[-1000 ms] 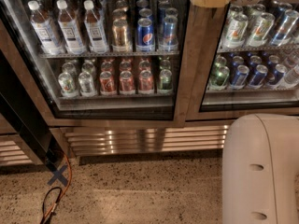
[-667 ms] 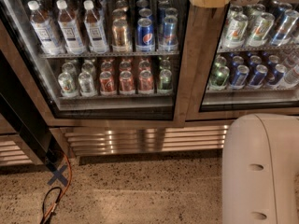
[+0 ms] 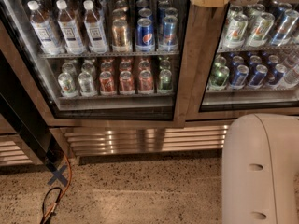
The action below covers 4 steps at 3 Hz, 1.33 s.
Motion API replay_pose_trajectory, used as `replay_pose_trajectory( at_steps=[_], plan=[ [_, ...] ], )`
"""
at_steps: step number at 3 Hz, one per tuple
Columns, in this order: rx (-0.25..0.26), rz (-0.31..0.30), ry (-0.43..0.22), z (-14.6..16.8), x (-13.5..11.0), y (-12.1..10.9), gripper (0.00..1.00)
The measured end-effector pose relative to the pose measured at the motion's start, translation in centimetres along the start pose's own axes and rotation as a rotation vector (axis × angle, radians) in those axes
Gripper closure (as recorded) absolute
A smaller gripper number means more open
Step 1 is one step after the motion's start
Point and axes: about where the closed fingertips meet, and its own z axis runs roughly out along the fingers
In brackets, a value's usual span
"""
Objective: Open left fridge door
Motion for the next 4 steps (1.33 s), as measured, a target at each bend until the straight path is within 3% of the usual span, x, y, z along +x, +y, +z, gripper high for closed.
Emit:
replay_pose_trajectory(
  at_steps=[3, 4],
  plan=[
    [0.022, 0.036, -0.036, -2.2, 0.8, 0.1, 0.84],
    [0.022, 0.036, -0.037, -2.0, 0.7, 0.1, 0.90]
  ],
)
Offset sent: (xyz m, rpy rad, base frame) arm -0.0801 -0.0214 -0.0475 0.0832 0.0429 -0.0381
